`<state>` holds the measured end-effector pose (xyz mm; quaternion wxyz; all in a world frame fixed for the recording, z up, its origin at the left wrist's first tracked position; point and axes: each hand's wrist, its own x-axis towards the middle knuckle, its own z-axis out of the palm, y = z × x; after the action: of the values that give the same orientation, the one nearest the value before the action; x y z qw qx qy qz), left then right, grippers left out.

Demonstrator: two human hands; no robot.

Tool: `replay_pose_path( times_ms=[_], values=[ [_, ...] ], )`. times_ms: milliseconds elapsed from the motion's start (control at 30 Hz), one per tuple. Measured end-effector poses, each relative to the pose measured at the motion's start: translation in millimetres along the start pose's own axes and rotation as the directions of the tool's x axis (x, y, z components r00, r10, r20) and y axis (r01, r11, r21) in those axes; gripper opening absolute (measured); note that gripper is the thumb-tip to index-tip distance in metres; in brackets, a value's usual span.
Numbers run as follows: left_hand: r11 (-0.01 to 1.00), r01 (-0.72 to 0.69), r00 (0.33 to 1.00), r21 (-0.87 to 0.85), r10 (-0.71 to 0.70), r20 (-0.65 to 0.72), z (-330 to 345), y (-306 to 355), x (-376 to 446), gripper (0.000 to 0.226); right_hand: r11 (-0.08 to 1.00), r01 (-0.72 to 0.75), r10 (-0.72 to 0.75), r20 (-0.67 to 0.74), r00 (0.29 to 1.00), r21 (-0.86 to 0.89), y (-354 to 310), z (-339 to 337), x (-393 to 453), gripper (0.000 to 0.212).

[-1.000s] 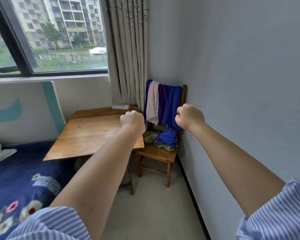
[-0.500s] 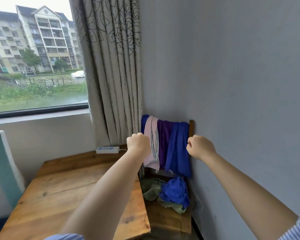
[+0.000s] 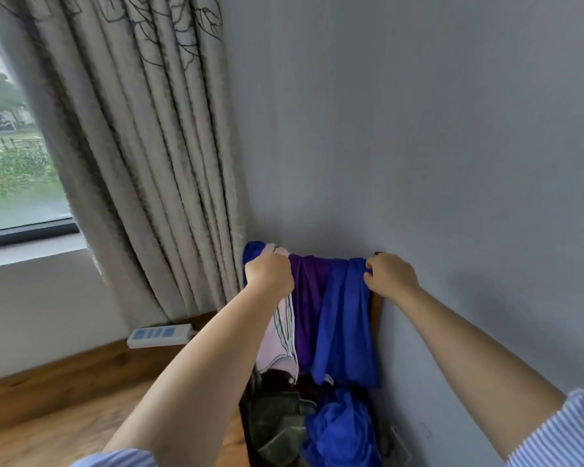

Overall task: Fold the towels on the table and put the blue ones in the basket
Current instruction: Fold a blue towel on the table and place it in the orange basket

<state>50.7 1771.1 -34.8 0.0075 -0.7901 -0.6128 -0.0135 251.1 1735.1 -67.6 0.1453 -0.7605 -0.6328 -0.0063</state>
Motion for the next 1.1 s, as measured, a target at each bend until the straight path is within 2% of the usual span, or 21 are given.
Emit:
replay_pose_path(
  times_ms=[100,167,233,300,433,467,600,800,867,967,1033,1100],
  values=[
    [0.996,-0.09,0.996,-0.003,0.09,0.003,23,22,54,0.033,0.989,-0.016,0.013,-0.016,1.0,-0.148,19,20,43,0.024],
    [0.989,-0.123,0.988,-0.079,0.129,0.079,43,40,84,0.033,0.977,-0.002,0.001,-0.008,1.0,-0.211,34,40,68,0.026],
    [0.976,-0.118,0.98,-0.185,0.144,0.138,66,57,104,0.033,0.974,0.003,0.001,0.021,1.0,-0.227,47,61,82,0.03],
    [0.959,-0.083,0.982,-0.272,0.125,0.141,85,66,118,0.031,0.976,-0.005,0.015,0.044,0.999,-0.217,54,77,90,0.032],
    [0.935,-0.039,0.984,-0.351,0.098,0.152,114,78,141,0.035,0.978,0.074,-0.1,-0.13,0.987,-0.195,56,96,98,0.022],
    [0.932,-0.038,0.984,-0.361,0.097,0.146,119,81,145,0.037,0.97,0.079,-0.124,-0.186,0.975,-0.23,56,99,99,0.026],
    [0.925,-0.027,0.997,-0.378,0.055,0.063,132,90,158,0.029,0.965,0.082,-0.145,-0.249,0.958,-0.25,58,108,106,0.031],
    [0.911,-0.046,0.999,-0.409,0.046,-0.011,138,88,161,0.028,0.978,0.127,-0.183,-0.388,0.903,-0.166,59,126,113,0.012],
    [0.895,-0.052,0.999,-0.443,0.044,-0.027,136,88,159,0.029,0.978,0.138,-0.189,-0.395,0.899,-0.153,60,124,111,0.022],
    [0.872,-0.074,0.997,-0.483,0.054,-0.054,125,84,152,0.028,0.981,0.148,-0.188,-0.407,0.894,-0.127,56,110,105,0.022],
    [0.851,-0.096,0.993,-0.517,0.048,-0.107,113,82,146,0.027,0.986,0.142,-0.164,-0.444,0.881,-0.082,51,96,102,0.028],
    [0.786,-0.116,0.983,-0.608,0.005,-0.182,96,76,138,0.024,0.988,0.152,-0.147,-0.486,0.861,-0.03,41,76,97,0.029]
  ],
)
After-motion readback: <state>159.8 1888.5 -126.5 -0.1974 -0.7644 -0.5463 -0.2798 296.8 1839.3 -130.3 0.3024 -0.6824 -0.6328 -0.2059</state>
